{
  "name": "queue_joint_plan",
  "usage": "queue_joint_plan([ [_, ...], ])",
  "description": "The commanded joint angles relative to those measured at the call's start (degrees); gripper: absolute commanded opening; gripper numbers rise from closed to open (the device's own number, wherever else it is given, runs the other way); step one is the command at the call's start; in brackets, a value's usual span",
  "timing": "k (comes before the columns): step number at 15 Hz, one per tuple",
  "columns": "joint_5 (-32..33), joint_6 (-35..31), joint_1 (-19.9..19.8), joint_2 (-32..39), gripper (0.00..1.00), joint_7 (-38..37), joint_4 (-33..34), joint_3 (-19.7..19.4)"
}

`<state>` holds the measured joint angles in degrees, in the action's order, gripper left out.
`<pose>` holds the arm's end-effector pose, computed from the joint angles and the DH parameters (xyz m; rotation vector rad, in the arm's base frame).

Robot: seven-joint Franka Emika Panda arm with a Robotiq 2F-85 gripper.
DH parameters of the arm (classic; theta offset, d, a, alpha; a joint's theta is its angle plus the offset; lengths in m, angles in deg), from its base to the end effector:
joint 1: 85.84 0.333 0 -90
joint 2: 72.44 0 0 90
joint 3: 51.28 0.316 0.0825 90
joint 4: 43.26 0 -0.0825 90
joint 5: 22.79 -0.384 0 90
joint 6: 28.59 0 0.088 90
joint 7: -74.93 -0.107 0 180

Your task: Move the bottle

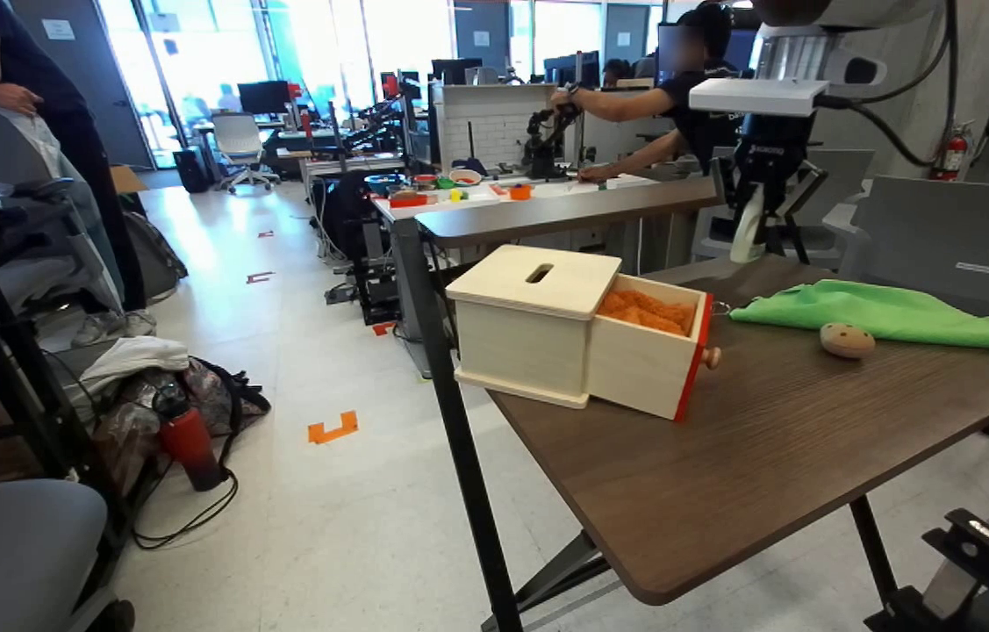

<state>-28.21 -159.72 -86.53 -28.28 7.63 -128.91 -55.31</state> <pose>0.7162 -0.0485 0.2158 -2.4765 1.8785 -0.0151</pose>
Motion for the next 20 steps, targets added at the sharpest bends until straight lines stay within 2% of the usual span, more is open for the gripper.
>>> queue_joint_plan([
  [1,-2.2,2.4,0.5,6.1,0.08,1.2,9.8,0.6],
  [12,-2.1,7.0,1.6,16.0,0.08,1.1,22.6,1.7],
  [20,-1.4,11.9,2.1,19.2,0.08,1.0,26.6,1.3],
])
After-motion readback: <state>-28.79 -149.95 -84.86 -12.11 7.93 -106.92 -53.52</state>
